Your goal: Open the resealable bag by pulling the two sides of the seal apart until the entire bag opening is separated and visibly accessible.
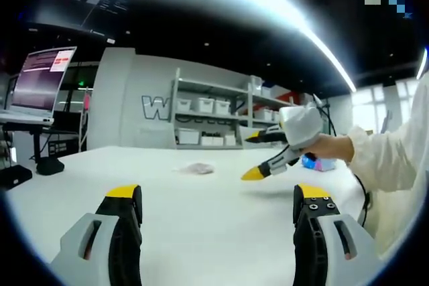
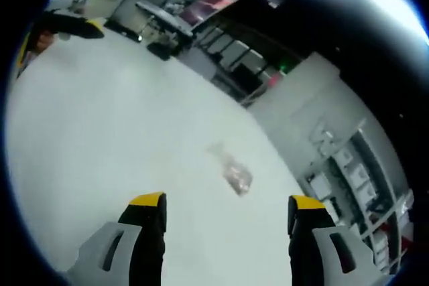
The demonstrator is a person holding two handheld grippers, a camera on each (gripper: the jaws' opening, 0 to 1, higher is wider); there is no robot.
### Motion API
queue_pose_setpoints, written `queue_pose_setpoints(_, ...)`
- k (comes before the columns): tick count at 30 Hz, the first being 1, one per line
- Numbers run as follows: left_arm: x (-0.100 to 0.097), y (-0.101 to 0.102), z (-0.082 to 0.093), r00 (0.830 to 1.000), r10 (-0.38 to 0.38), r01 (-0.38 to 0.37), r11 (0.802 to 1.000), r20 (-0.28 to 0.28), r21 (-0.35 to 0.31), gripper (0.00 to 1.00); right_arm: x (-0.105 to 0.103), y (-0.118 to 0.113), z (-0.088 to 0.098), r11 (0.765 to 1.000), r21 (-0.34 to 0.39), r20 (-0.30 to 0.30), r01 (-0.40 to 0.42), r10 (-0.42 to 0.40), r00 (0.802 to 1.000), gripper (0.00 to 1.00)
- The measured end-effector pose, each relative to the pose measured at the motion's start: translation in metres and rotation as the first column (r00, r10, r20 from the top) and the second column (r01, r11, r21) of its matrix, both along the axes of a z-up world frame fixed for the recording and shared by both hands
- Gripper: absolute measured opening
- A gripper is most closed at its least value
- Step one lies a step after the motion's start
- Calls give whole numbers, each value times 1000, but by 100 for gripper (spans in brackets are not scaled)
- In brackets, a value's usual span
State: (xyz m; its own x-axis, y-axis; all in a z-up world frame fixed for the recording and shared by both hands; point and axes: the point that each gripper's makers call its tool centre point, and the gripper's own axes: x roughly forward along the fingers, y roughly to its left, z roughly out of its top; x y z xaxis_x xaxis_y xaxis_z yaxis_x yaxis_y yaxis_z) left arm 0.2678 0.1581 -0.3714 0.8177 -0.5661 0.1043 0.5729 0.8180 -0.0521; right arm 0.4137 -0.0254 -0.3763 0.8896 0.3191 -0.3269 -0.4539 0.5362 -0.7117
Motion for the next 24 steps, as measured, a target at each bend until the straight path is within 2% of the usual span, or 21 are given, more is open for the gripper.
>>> queue_pose_setpoints(5,-1,0,1,1000,0,0,1000,1,2,92,6,3,1,1000,27,0,4,-4,1000,73)
queue_pose_setpoints(10,-1,-1,1,1000,-2,2,1000,2,2,92,14,7,0,996,92,-16,17,-16,1000,70)
queue_pose_setpoints(20,-2,1,3,1000,5,-5,1000,7,-3,92,25,11,-8,965,255,-63,68,-54,997,68)
queue_pose_setpoints(24,-2,1,2,1000,5,-5,1000,5,-2,92,30,11,-12,959,269,-70,83,-67,995,68)
